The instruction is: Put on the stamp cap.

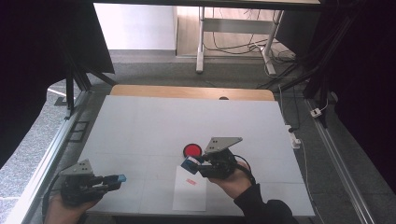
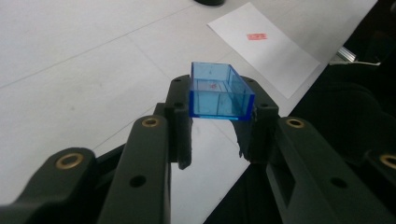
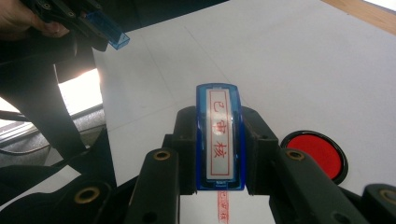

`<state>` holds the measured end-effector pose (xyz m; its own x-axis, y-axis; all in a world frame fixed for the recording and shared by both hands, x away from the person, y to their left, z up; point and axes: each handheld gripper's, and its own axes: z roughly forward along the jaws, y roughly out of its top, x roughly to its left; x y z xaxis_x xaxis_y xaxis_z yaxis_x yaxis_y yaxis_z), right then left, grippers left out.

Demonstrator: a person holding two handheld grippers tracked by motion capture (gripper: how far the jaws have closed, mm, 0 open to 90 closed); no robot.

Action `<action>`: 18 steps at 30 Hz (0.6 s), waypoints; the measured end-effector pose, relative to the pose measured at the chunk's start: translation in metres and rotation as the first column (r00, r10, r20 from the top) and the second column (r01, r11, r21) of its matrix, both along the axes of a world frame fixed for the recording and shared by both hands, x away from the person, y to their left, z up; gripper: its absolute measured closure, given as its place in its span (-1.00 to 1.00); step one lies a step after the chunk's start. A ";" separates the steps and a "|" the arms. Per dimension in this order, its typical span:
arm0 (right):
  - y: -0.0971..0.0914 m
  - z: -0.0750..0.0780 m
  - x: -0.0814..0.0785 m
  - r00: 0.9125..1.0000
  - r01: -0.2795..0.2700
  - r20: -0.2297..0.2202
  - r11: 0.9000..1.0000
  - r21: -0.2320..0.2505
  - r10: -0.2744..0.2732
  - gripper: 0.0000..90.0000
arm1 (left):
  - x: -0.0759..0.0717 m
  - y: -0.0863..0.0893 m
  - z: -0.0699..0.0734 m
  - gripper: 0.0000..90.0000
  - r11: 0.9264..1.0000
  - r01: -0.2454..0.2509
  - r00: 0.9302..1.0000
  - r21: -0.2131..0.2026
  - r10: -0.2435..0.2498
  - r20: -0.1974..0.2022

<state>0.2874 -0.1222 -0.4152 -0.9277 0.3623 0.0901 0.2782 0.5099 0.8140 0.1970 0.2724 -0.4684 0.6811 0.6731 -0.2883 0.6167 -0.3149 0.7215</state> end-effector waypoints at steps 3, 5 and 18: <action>0.000 0.002 0.000 1.000 -0.008 -0.002 1.000 0.006 0.008 0.58 | 0.003 -0.005 0.002 0.52 1.000 0.024 1.000 -0.008 -0.024 -0.001; 0.000 0.003 -0.001 1.000 -0.008 0.000 1.000 0.011 0.008 0.58 | 0.005 -0.008 0.003 0.52 0.999 0.044 0.999 -0.014 -0.044 -0.002; 0.001 0.011 -0.006 0.999 -0.045 0.009 0.999 0.027 0.044 0.58 | 0.020 -0.027 0.007 0.52 0.988 0.144 0.989 -0.060 -0.143 0.030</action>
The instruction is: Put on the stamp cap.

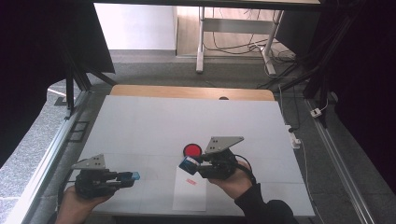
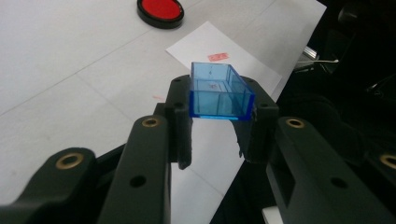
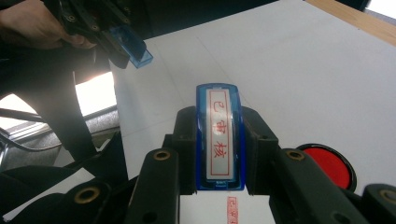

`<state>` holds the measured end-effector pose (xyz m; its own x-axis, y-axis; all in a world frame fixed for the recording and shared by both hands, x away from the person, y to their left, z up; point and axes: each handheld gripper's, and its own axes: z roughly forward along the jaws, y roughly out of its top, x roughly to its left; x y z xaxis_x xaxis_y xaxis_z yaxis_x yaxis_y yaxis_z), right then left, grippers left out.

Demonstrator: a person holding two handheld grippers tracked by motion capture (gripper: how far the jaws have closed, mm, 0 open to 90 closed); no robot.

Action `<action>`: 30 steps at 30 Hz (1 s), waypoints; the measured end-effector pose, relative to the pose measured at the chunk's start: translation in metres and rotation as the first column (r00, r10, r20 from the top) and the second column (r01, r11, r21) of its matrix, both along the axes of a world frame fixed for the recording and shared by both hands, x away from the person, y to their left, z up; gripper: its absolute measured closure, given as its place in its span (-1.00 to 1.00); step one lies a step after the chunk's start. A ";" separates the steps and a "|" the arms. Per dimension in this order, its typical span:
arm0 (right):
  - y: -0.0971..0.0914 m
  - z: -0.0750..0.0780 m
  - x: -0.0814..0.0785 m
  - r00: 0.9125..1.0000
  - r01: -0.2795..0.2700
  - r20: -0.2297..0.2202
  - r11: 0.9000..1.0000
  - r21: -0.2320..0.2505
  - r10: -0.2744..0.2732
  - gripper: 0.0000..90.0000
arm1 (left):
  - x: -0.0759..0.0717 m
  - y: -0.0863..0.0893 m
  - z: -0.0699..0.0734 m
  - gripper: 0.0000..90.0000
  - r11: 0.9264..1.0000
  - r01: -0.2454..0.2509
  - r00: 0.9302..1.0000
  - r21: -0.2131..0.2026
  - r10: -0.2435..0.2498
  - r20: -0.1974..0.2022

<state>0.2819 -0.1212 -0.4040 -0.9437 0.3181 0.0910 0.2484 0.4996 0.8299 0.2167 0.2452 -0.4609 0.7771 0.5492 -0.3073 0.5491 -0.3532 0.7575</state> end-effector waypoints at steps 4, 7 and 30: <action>0.001 0.001 -0.001 1.000 -0.009 0.002 1.000 0.002 0.009 0.58 | 0.005 -0.009 0.001 0.52 1.000 0.029 1.000 -0.003 -0.029 0.006; 0.001 0.002 -0.002 1.000 -0.012 -0.005 1.000 0.007 0.012 0.58 | 0.009 -0.016 0.002 0.52 0.998 0.055 0.998 -0.003 -0.055 0.011; 0.004 0.010 -0.006 0.997 -0.075 -0.011 0.995 0.059 0.076 0.58 | 0.039 -0.062 0.013 0.52 0.953 0.297 0.954 -0.060 -0.293 0.059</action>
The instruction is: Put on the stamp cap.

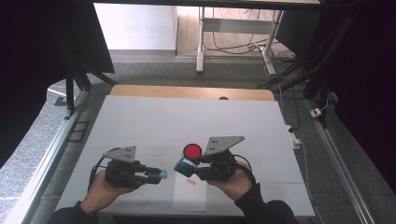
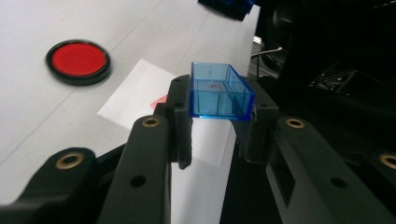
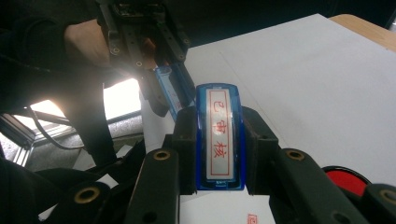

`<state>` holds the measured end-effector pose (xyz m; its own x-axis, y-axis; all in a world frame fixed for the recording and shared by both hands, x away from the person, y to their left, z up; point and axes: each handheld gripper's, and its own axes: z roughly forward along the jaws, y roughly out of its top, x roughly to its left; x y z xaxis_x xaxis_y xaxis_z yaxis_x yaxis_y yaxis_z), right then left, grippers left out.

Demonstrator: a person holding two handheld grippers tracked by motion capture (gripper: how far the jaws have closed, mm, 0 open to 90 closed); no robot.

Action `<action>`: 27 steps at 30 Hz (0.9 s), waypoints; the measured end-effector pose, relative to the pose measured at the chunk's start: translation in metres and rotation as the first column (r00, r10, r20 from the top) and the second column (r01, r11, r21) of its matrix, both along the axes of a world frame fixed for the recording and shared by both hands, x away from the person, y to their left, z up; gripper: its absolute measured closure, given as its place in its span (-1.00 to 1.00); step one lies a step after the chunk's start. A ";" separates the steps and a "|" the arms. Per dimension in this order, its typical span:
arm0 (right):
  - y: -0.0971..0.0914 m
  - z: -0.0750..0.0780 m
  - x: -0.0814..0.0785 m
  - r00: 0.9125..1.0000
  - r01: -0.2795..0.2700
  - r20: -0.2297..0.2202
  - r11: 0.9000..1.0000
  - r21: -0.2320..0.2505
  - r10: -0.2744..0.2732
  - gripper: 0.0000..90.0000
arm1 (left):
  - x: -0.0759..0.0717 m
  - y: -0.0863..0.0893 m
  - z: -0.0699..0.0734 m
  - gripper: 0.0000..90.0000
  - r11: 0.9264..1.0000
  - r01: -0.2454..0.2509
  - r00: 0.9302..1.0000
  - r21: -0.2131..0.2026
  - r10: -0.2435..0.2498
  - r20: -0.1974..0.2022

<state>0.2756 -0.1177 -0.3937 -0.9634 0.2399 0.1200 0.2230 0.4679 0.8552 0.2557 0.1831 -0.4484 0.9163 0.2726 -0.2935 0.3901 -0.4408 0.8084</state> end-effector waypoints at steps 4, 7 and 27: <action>-0.001 0.000 0.001 1.000 -0.012 -0.011 1.000 0.012 0.012 0.58 | 0.005 -0.008 -0.001 0.52 0.999 0.045 0.999 -0.013 -0.045 0.000; 0.000 0.000 0.001 1.000 -0.019 -0.016 1.000 0.024 0.019 0.58 | 0.007 -0.015 -0.002 0.52 0.997 0.078 0.997 -0.014 -0.078 -0.001; 0.008 -0.003 -0.002 0.994 -0.100 -0.045 0.995 0.027 0.102 0.58 | 0.019 -0.041 -0.008 0.53 0.973 0.226 0.974 -0.053 -0.227 -0.011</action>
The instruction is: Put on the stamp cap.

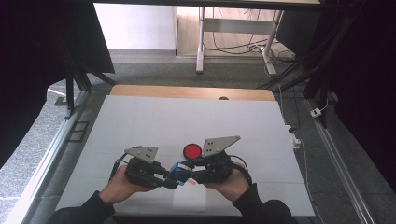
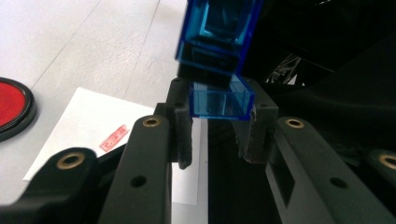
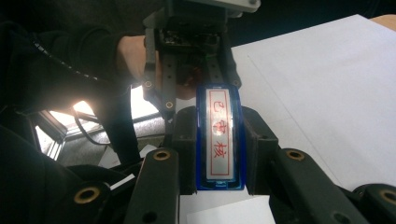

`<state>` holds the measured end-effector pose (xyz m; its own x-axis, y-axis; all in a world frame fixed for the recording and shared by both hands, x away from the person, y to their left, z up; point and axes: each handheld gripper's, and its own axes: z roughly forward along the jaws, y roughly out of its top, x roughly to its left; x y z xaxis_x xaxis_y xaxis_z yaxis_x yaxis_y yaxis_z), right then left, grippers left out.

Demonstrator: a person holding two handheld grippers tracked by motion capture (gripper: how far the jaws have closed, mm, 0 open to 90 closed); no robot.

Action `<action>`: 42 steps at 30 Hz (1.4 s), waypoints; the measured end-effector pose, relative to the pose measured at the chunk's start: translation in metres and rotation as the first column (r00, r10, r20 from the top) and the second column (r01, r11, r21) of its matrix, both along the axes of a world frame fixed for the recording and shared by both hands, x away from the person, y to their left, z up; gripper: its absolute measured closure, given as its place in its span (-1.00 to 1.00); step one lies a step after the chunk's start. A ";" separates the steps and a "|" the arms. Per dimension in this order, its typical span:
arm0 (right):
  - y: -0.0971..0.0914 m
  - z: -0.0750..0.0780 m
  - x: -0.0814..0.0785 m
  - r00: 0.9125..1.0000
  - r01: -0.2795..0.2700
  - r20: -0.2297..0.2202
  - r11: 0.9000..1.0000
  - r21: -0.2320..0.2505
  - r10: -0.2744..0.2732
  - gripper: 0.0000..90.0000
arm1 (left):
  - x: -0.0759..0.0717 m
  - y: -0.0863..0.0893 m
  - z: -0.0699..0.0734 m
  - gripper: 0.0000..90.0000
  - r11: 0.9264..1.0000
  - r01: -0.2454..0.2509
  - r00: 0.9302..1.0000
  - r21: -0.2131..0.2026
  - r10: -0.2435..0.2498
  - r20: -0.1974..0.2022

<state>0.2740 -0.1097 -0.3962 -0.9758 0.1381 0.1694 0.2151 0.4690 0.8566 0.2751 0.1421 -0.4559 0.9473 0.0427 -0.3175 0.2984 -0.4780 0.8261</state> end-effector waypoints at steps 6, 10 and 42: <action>0.001 0.000 -0.001 1.000 -0.018 -0.006 1.000 -0.002 0.018 0.58 | 0.002 0.001 -0.002 0.53 0.999 0.028 1.000 -0.021 -0.028 -0.004; 0.001 0.000 -0.001 0.999 -0.030 -0.021 1.000 0.007 0.031 0.58 | 0.003 0.001 -0.002 0.53 0.998 0.048 0.999 -0.035 -0.048 -0.005; 0.001 -0.002 0.000 0.999 -0.029 -0.032 1.000 0.001 0.029 0.58 | -0.005 0.004 0.001 0.36 1.000 -0.013 0.998 -0.002 0.013 0.055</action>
<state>0.2744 -0.1083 -0.3985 -0.9734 0.1102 0.2006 0.2289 0.4752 0.8496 0.2699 0.1459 -0.4552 0.9627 0.0545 -0.2650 0.2586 -0.4731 0.8422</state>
